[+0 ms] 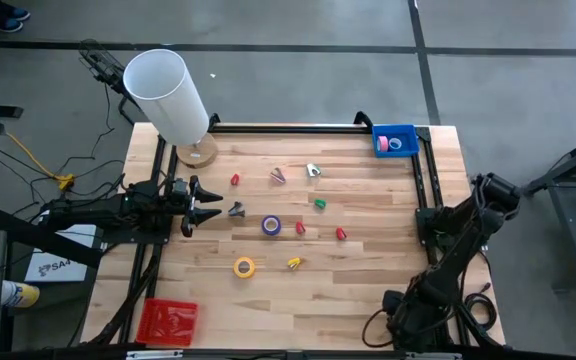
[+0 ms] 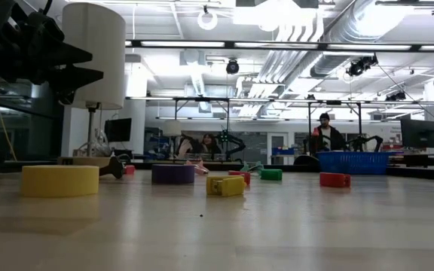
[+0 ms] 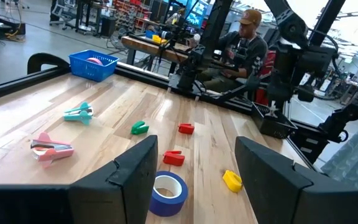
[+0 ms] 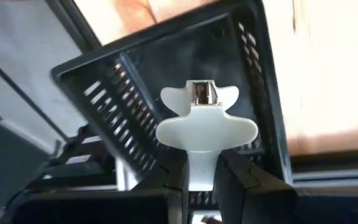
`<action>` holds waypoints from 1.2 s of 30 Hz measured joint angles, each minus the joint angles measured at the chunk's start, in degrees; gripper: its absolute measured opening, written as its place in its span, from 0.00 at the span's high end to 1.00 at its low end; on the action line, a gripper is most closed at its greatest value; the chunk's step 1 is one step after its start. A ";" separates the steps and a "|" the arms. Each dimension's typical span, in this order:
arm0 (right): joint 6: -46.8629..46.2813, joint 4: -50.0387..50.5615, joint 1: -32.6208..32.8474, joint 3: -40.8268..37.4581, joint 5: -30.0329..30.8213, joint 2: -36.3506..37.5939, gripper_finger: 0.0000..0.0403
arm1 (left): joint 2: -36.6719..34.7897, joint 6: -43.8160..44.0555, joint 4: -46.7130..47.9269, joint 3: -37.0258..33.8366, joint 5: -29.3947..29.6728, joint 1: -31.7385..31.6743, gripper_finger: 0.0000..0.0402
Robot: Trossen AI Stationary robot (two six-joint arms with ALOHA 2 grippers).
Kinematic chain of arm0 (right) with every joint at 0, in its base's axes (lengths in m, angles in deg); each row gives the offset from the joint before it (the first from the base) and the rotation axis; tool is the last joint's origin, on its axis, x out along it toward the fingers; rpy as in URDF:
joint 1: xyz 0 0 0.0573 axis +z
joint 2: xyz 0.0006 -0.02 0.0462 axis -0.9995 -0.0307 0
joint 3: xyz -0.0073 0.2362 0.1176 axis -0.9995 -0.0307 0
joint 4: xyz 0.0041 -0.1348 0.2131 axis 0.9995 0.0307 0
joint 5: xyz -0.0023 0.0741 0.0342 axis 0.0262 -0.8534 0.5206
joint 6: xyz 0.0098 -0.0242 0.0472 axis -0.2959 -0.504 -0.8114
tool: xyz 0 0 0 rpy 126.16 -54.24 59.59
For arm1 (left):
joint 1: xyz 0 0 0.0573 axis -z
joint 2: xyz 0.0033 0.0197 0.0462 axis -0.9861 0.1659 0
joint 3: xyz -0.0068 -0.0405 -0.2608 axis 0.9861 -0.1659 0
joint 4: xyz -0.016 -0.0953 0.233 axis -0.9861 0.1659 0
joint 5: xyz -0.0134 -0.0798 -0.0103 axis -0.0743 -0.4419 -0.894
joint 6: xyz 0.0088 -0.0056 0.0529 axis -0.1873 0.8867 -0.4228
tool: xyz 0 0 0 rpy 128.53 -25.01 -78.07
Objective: Pick and place Stapler, Stapler remover, tape
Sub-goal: Put the white staple remover into the black bin, then put the blue staple remover into the black bin
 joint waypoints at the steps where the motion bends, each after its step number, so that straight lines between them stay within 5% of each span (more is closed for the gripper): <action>1: 0.93 -0.11 0.00 0.00 0.02 -0.60 0.91 | -0.01 -0.02 0.01 0.00 -0.01 0.01 0.47; 17: 14.92 0.12 -0.02 0.00 -0.20 -7.07 0.90 | 0.01 -0.01 0.01 0.00 -0.01 0.01 0.47; 26: 17.37 -0.14 -0.02 0.00 -0.68 -7.14 0.70 | 0.00 -0.02 0.02 0.00 -0.01 0.00 0.47; 36: 16.81 0.27 -0.50 0.00 -7.57 -5.31 0.64 | 0.01 -0.01 0.02 0.00 -0.01 0.01 0.47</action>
